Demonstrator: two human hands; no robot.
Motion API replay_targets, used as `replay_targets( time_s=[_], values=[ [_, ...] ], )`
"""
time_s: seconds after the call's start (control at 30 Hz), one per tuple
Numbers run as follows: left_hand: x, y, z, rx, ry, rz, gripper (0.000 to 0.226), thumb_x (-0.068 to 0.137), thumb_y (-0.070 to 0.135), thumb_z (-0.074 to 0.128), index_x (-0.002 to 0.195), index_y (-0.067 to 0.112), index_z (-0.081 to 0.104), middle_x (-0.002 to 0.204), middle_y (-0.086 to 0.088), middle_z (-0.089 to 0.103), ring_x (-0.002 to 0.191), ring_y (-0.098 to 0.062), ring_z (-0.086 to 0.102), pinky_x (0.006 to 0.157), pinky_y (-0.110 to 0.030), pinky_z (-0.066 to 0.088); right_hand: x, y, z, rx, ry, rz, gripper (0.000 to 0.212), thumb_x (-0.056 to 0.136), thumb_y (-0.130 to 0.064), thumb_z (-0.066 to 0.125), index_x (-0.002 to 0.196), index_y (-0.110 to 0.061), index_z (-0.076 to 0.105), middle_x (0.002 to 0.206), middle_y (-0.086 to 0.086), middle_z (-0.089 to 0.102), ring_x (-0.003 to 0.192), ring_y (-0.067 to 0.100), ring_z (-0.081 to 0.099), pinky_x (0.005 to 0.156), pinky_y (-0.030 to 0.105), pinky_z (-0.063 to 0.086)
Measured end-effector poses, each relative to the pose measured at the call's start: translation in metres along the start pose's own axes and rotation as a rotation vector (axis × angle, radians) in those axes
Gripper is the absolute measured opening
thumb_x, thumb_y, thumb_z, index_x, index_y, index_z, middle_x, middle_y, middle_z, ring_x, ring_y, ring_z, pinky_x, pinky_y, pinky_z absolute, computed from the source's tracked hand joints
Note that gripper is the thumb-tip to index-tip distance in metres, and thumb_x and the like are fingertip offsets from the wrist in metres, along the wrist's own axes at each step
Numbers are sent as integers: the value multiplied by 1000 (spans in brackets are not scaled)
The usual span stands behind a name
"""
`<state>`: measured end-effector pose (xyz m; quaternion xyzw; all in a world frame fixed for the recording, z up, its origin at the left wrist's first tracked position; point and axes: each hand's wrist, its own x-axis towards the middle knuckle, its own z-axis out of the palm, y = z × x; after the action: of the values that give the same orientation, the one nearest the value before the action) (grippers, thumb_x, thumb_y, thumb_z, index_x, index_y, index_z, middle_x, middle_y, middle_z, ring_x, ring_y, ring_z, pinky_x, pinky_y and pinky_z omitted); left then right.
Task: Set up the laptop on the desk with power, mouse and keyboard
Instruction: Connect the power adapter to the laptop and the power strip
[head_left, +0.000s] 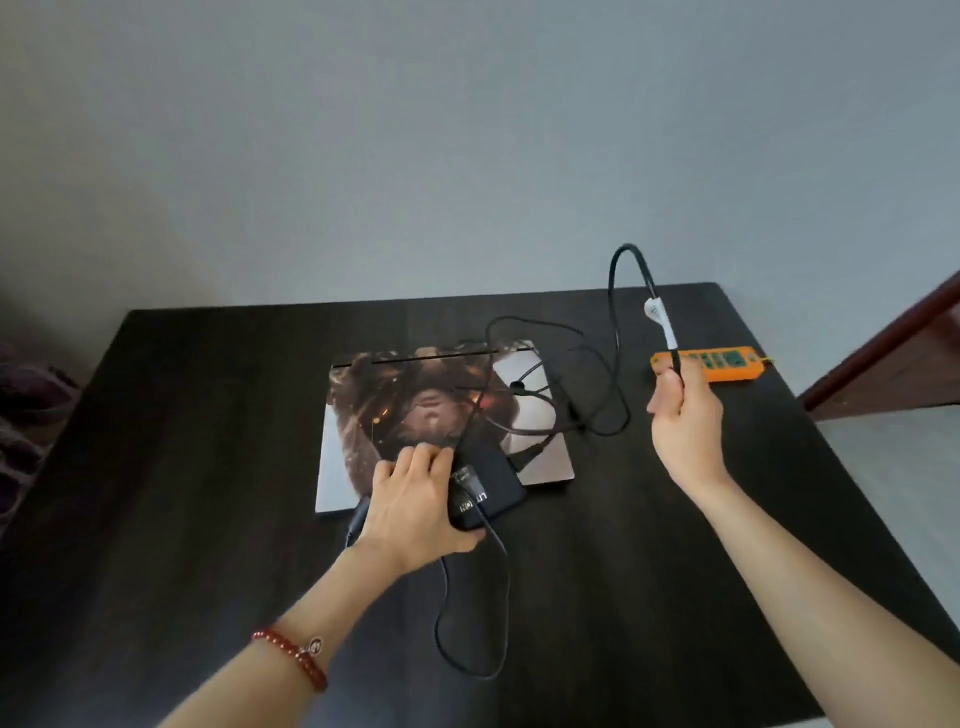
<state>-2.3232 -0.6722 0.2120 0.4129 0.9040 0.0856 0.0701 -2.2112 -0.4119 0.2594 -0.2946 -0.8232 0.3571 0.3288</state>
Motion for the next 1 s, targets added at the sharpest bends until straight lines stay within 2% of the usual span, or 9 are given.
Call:
replay_targets(
  time_s=[0.07, 0.13, 0.23, 0.3, 0.47, 0.57, 0.63, 0.83, 1.0],
  values=[
    [51, 28, -23, -8, 82, -13, 97, 56, 71, 60, 133, 16, 38, 126, -3, 44, 117, -25, 39, 94, -42, 31, 40, 6, -27, 28, 57, -35, 17, 97, -12, 33, 95, -16, 49, 66, -5, 47, 61, 2, 49, 58, 5, 39],
    [107, 56, -43, -23, 148, -21, 92, 58, 68, 63, 130, 16, 40, 125, -4, 45, 117, -26, 40, 95, -42, 32, 83, 16, -50, 40, 110, -43, 17, 96, -11, 32, 94, -19, 48, 68, -2, 49, 64, 7, 49, 59, 6, 38],
    [198, 102, -66, 57, 200, -19, 86, 59, 65, 63, 125, 15, 43, 122, -6, 47, 114, -27, 42, 91, -42, 33, 150, 43, -81, 19, 132, -29, 19, 95, -8, 34, 94, -15, 51, 74, 6, 54, 70, 20, 52, 59, 23, 38],
    [256, 130, -70, 125, 232, -25, 83, 59, 64, 64, 123, 15, 43, 121, -6, 47, 112, -27, 42, 89, -41, 33, 194, 69, -99, 18, 117, -20, 19, 93, -6, 34, 95, -12, 53, 77, 9, 56, 73, 24, 53, 60, 26, 35],
    [376, 187, -57, 247, 310, 11, 78, 63, 57, 65, 125, 15, 40, 121, -4, 48, 109, -26, 44, 84, -39, 32, 277, 147, -129, -38, 29, 9, 16, 96, -12, 34, 93, -17, 49, 82, 8, 59, 74, 15, 52, 60, 11, 36],
    [414, 205, -27, 305, 276, 41, 76, 66, 51, 64, 127, 15, 38, 123, -4, 47, 110, -25, 44, 86, -40, 32, 292, 194, -133, -67, -25, 74, 16, 97, -13, 35, 92, -14, 50, 86, 6, 61, 78, 18, 55, 63, 19, 38],
    [428, 211, -1, 321, 233, 37, 74, 67, 49, 64, 127, 14, 38, 123, -4, 47, 111, -25, 43, 87, -40, 32, 293, 223, -129, -68, -76, 135, 16, 97, -13, 35, 90, -14, 49, 89, 6, 62, 82, 20, 56, 71, 27, 39],
    [469, 218, 64, 301, 91, -65, 80, 67, 52, 69, 128, 13, 34, 127, -6, 44, 113, -27, 42, 91, -42, 35, 294, 294, -101, 47, -189, 309, 18, 97, -12, 34, 90, -12, 51, 83, 1, 63, 85, 16, 58, 83, 28, 40],
    [496, 207, 100, 295, -46, 4, 86, 66, 54, 70, 132, 14, 32, 131, -7, 42, 118, -28, 39, 95, -42, 33, 304, 316, -78, 157, -166, 392, 18, 97, -14, 37, 88, -16, 53, 79, 2, 65, 85, 18, 60, 86, 33, 44]
  ],
)
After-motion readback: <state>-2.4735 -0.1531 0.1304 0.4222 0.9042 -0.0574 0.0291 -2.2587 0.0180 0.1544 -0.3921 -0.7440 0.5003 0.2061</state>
